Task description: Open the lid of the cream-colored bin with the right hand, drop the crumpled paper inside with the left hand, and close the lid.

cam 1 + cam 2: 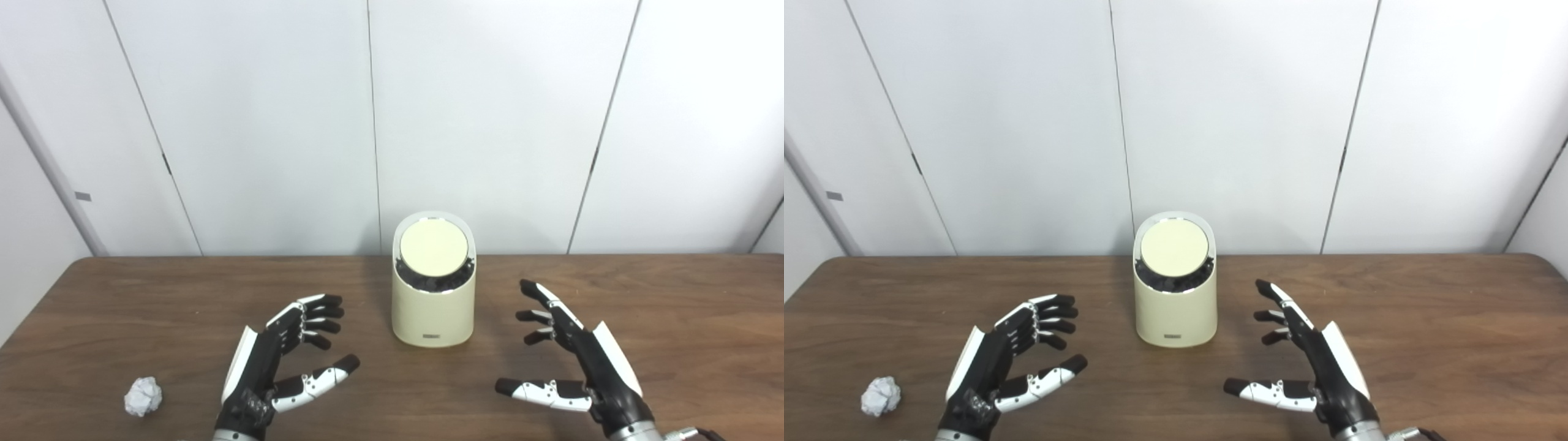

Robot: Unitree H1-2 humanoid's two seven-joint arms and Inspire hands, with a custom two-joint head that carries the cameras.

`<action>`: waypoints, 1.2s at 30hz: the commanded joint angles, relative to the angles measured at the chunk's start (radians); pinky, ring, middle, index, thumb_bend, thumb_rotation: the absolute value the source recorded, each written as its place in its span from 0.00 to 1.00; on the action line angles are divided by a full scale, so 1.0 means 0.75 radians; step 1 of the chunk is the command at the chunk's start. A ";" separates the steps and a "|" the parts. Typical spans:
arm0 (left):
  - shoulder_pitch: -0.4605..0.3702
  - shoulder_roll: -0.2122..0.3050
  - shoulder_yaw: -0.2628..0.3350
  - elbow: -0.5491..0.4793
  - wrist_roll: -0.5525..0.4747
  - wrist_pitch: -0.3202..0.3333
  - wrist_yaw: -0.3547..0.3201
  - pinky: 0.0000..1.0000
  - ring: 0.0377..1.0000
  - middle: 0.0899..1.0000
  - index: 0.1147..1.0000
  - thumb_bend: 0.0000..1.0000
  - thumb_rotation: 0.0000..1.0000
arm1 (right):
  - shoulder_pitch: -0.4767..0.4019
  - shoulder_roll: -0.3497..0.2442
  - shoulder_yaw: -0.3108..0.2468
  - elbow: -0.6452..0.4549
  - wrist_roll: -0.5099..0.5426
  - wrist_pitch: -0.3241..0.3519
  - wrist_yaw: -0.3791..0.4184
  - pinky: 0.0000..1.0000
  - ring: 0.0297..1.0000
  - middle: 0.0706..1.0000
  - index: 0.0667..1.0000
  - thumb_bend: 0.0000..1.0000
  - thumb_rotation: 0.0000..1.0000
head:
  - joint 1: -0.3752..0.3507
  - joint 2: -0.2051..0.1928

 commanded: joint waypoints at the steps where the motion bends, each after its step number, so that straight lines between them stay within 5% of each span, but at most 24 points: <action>1: -0.043 0.017 0.009 -0.035 -0.013 -0.008 0.003 0.61 0.72 0.76 0.79 0.69 0.20 | -0.029 0.005 -0.005 -0.038 0.016 -0.031 -0.009 0.62 0.78 0.91 0.90 0.71 0.33 | 0.002 0.001; 12: -0.054 0.076 0.006 0.024 -0.050 -0.011 -0.046 0.76 0.84 0.88 0.89 0.74 0.19 | -0.030 0.008 -0.012 -0.021 0.036 0.007 0.001 0.70 0.84 0.93 0.97 0.74 0.36 | 0.002 0.001; 20: -0.059 0.042 0.027 0.087 -0.036 -0.061 0.015 0.66 0.77 0.80 0.83 0.73 0.23 | -0.031 0.011 -0.009 0.011 0.013 -0.001 -0.017 0.65 0.81 0.92 0.95 0.76 0.39 | 0.002 -0.003; 29: -0.053 0.039 0.020 0.097 -0.036 -0.101 0.020 0.65 0.75 0.78 0.81 0.72 0.22 | -0.033 0.024 0.004 0.033 -0.011 -0.034 -0.042 0.65 0.81 0.90 0.93 0.76 0.41 | -0.023 -0.069; 36: -0.070 0.059 0.033 0.067 -0.008 -0.066 0.019 0.65 0.76 0.78 0.80 0.70 0.20 | -0.093 0.025 0.002 0.034 -0.028 -0.021 -0.046 0.66 0.83 0.92 0.93 0.72 0.34 | -0.034 -0.104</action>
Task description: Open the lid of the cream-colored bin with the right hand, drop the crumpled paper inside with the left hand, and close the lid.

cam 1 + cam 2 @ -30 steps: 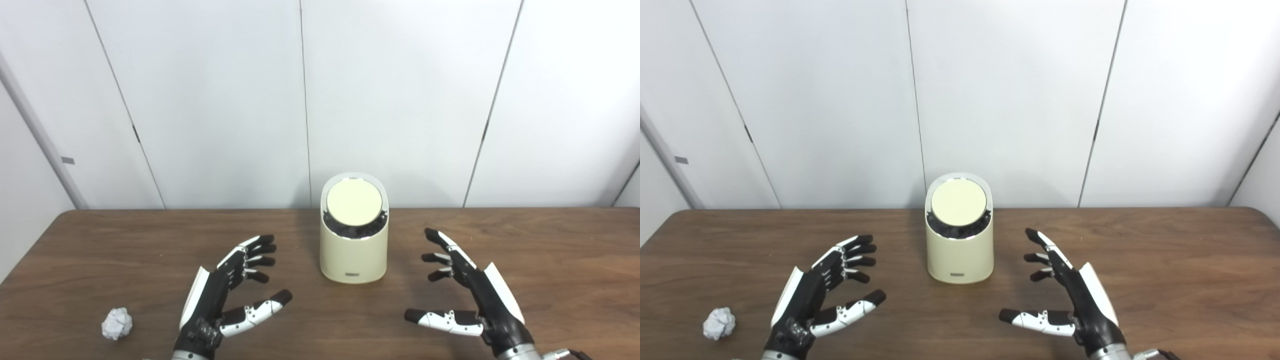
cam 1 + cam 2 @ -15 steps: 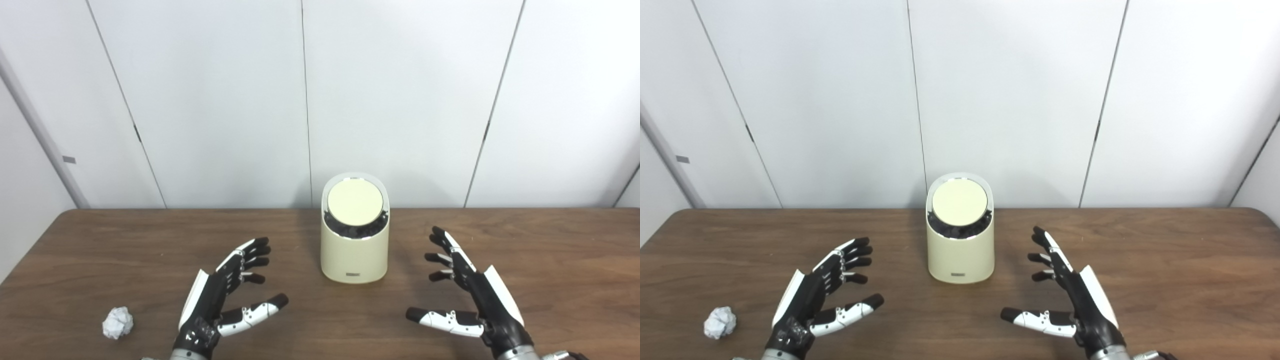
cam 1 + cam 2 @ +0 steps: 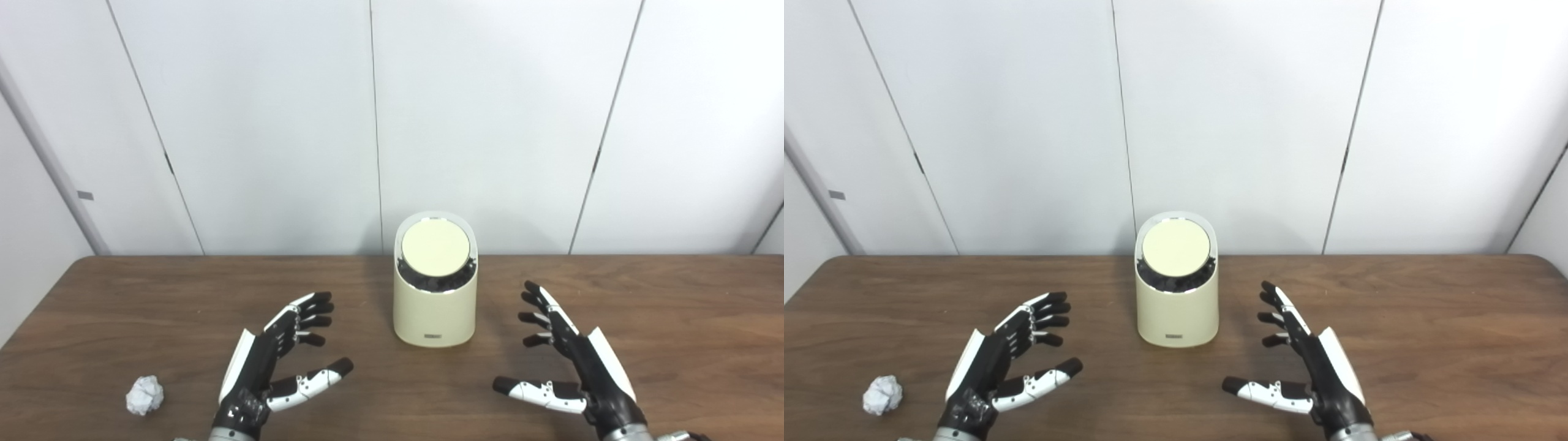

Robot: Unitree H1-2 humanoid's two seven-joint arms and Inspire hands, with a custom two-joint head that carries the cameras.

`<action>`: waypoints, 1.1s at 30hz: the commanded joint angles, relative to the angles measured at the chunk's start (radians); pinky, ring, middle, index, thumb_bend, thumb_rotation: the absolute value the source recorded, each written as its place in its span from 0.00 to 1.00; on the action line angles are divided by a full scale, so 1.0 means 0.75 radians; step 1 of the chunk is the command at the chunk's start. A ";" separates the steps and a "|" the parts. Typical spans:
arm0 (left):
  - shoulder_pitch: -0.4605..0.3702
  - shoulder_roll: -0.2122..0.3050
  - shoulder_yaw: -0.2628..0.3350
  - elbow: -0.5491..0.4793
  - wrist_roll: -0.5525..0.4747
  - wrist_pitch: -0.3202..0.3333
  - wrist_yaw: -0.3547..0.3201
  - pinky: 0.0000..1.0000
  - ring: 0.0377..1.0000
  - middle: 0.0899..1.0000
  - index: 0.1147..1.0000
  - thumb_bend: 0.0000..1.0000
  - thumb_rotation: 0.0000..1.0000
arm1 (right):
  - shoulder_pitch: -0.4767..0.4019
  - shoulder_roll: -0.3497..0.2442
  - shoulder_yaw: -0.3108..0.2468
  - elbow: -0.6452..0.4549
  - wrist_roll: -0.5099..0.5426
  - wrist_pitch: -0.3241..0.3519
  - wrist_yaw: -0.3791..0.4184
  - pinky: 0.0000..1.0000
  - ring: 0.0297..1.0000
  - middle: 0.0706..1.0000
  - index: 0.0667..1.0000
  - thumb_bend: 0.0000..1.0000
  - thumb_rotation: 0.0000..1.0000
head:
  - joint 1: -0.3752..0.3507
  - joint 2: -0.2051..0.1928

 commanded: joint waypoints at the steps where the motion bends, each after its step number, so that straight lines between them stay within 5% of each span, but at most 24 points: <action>1: -0.051 0.024 0.014 -0.046 0.012 -0.009 0.014 0.65 0.76 0.78 0.80 0.70 0.19 | -0.084 0.002 -0.007 -0.026 -0.014 -0.036 -0.027 0.66 0.83 0.92 0.93 0.72 0.34 | 0.001 0.001; 10: -0.075 0.014 0.029 -0.033 0.011 -0.013 0.030 0.67 0.77 0.79 0.81 0.70 0.19 | -0.262 0.021 -0.021 -0.010 -0.091 0.088 -0.049 0.75 0.87 0.93 0.93 0.78 0.42 | -0.017 -0.047; 20: -0.056 0.012 0.031 -0.023 0.018 -0.029 0.034 0.67 0.76 0.79 0.81 0.70 0.19 | -0.425 -0.003 -0.011 0.037 -0.119 0.206 -0.025 0.74 0.89 0.94 0.93 0.81 0.43 | -0.026 -0.056; 25: -0.058 0.010 0.027 -0.008 0.010 -0.046 0.032 0.66 0.76 0.79 0.81 0.69 0.17 | -0.514 -0.013 0.005 0.075 -0.138 0.230 -0.012 0.82 0.93 0.92 0.94 0.80 0.42 | -0.030 -0.056; 33: -0.064 0.000 0.022 0.011 0.008 -0.051 0.031 0.65 0.76 0.79 0.81 0.69 0.15 | -0.621 -0.021 0.028 0.114 -0.152 0.305 0.024 0.76 0.90 0.96 0.95 0.79 0.37 | -0.030 -0.054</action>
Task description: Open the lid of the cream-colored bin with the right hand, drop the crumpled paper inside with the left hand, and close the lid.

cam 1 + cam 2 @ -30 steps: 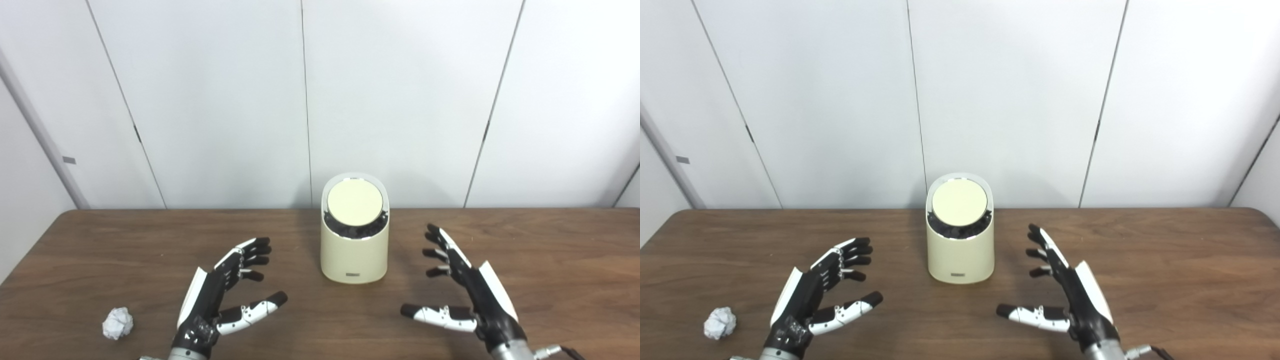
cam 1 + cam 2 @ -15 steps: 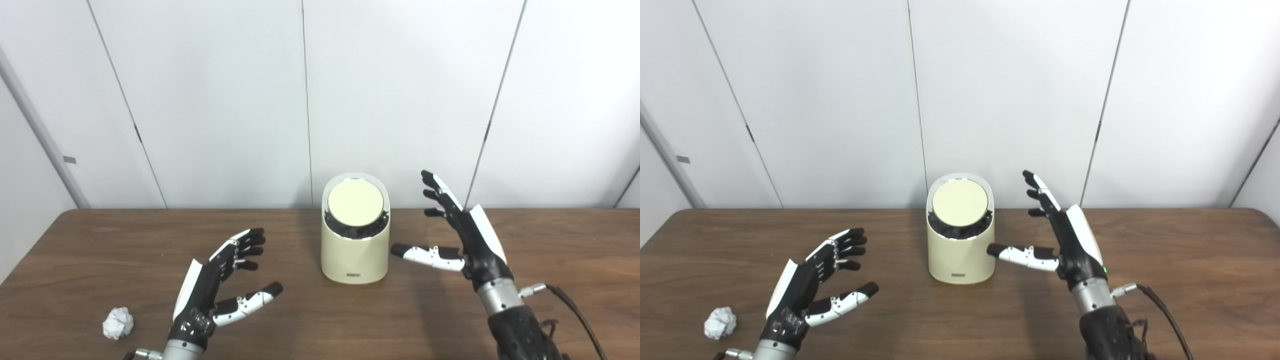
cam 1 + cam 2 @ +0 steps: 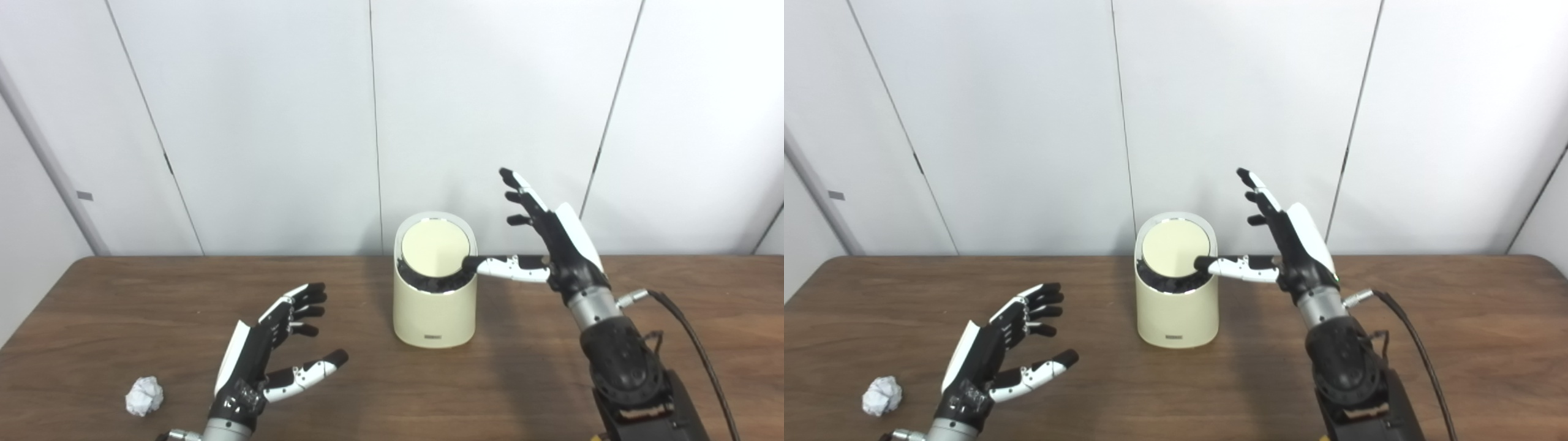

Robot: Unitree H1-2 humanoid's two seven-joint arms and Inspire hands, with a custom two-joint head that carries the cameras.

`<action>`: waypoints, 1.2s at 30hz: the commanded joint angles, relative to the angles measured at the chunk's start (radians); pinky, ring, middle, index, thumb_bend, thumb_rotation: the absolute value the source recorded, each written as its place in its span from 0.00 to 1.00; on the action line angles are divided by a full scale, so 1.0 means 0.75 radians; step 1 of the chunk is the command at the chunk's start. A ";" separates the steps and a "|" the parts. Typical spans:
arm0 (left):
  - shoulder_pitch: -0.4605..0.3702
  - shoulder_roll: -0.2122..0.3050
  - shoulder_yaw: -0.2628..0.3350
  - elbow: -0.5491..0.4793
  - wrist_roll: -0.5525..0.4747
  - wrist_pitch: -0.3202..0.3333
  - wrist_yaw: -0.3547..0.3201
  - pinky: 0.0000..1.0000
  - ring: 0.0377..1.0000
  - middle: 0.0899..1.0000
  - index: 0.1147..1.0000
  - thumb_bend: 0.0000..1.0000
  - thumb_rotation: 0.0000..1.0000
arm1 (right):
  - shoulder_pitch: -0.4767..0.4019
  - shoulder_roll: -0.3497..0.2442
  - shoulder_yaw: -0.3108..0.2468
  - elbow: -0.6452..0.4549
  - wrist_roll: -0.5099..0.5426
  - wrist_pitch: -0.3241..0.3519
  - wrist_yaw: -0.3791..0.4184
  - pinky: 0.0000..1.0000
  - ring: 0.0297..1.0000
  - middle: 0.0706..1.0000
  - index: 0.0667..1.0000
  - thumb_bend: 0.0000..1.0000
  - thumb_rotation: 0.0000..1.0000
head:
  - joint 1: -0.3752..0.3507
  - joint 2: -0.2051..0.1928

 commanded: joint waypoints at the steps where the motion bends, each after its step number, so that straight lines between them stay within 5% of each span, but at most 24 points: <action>1: -0.028 0.001 0.000 -0.028 0.000 -0.045 0.021 0.65 0.76 0.79 0.81 0.70 0.16 | -0.072 -0.018 0.002 -0.015 -0.010 0.002 0.000 0.76 0.90 0.96 0.95 0.79 0.37 | 0.003 0.004; 11: -0.035 -0.009 -0.005 -0.015 0.000 -0.049 0.024 0.67 0.76 0.79 0.81 0.69 0.16 | -0.152 -0.016 0.077 0.021 -0.140 0.117 0.012 0.63 0.81 0.90 0.94 0.78 0.40 | -0.002 0.010; 36: -0.049 -0.009 -0.016 0.000 -0.010 -0.066 0.019 0.66 0.76 0.78 0.81 0.70 0.16 | -0.256 0.028 0.149 0.181 -0.161 0.058 -0.044 0.75 0.87 0.90 0.90 0.77 0.31 | 0.009 0.019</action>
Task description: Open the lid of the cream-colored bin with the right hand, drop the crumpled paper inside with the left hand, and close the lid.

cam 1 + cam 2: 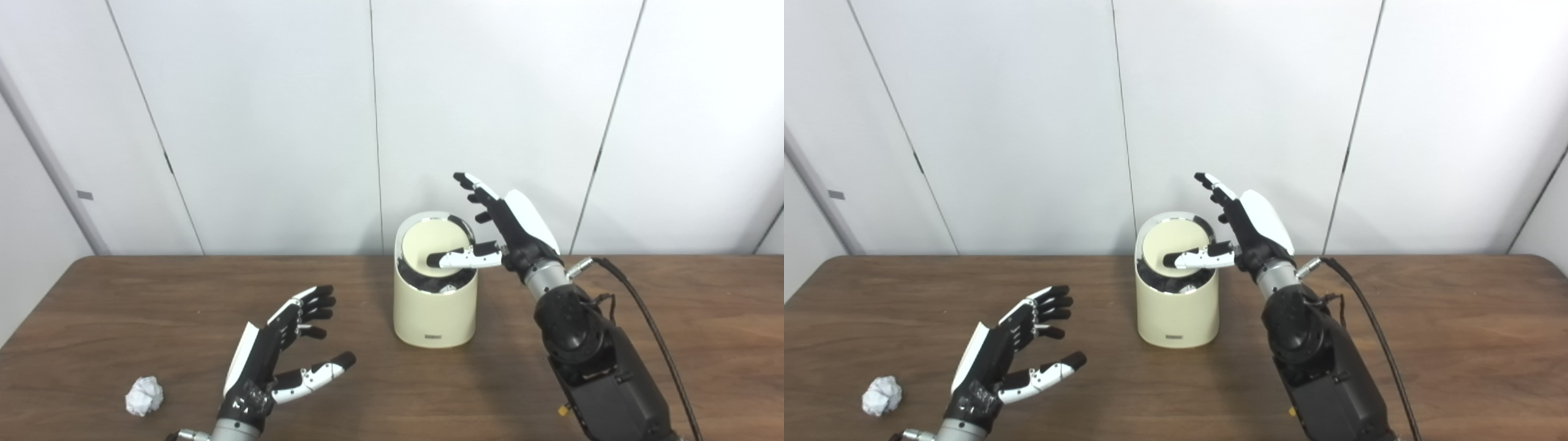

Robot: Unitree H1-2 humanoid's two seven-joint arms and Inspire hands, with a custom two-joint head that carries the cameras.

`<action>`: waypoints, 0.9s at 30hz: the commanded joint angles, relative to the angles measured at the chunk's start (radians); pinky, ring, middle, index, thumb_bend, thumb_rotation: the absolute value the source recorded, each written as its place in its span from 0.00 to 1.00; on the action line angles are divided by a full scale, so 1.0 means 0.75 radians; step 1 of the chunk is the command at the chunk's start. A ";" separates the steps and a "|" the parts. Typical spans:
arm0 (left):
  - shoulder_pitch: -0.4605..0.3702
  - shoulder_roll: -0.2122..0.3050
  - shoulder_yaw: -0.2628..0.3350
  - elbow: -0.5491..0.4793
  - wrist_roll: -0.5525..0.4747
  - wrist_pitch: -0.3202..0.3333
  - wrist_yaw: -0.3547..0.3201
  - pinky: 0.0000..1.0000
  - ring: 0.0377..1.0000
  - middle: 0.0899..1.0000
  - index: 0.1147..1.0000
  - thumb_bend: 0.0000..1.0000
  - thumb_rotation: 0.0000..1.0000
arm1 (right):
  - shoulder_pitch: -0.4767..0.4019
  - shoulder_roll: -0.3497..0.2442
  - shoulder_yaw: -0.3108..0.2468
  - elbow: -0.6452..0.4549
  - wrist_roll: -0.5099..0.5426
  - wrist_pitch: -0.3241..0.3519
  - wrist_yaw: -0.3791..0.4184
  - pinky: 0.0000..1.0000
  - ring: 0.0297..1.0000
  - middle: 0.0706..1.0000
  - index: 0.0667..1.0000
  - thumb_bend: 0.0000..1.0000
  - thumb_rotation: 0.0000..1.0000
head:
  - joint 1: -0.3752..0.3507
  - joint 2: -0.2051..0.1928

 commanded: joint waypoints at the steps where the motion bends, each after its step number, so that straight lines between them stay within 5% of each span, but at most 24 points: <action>1: -0.041 0.004 0.004 -0.019 -0.005 -0.053 0.019 0.66 0.76 0.78 0.81 0.70 0.17 | -0.083 -0.006 -0.001 -0.013 -0.012 -0.050 -0.031 0.75 0.87 0.90 0.90 0.77 0.31 | 0.001 0.000; 27: -0.031 0.017 0.009 -0.064 -0.008 -0.025 0.011 0.67 0.76 0.78 0.80 0.70 0.18 | -0.139 -0.048 0.017 0.093 -0.049 -0.042 -0.028 0.67 0.84 0.90 0.90 0.76 0.38 | -0.005 0.014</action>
